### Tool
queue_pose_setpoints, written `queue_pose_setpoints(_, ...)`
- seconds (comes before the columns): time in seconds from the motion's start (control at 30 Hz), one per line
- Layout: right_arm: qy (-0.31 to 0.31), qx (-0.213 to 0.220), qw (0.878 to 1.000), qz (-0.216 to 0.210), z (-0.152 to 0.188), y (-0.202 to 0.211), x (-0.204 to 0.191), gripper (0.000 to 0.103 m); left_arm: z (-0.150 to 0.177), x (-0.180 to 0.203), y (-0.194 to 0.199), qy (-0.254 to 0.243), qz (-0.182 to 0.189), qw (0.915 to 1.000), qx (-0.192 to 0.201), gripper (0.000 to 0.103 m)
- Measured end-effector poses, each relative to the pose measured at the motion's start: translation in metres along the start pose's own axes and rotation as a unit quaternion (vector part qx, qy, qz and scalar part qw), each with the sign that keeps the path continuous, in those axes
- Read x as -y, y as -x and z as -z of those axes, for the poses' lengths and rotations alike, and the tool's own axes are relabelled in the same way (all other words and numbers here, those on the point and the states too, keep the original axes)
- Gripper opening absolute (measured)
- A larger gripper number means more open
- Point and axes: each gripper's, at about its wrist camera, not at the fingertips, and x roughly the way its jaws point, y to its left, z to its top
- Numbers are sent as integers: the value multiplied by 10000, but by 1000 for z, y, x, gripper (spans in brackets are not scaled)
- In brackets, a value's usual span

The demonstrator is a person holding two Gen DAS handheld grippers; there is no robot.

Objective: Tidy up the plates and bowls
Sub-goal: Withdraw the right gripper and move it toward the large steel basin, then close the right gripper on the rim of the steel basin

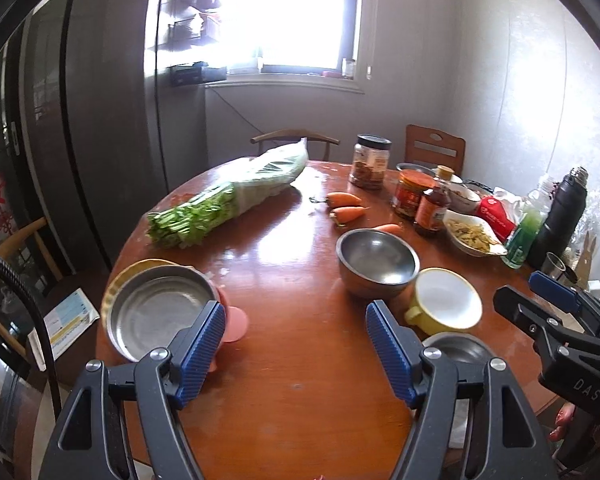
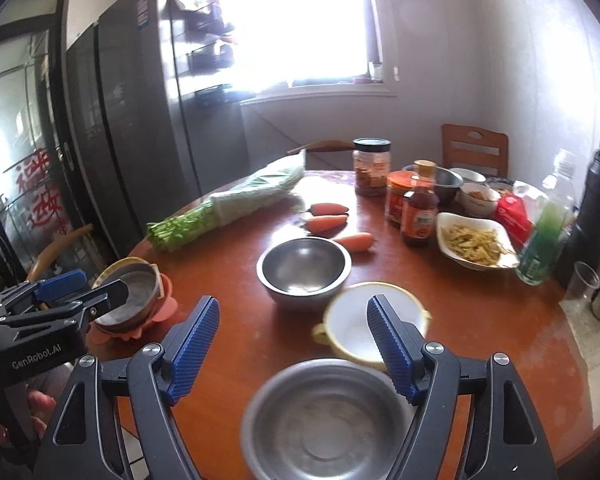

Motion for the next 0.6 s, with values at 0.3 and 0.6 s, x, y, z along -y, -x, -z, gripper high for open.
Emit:
queue_pose_setpoints(0.3, -333, -168, 9986, 370, 20, 14, 54, 78, 8, 44, -11, -249, 315, 9991, -128, 73)
queue_pose_setpoints(0.6, -406, -419, 9976, 383, 39, 11, 70, 78, 25, 73, -25, -492, 487, 9970, -335, 75)
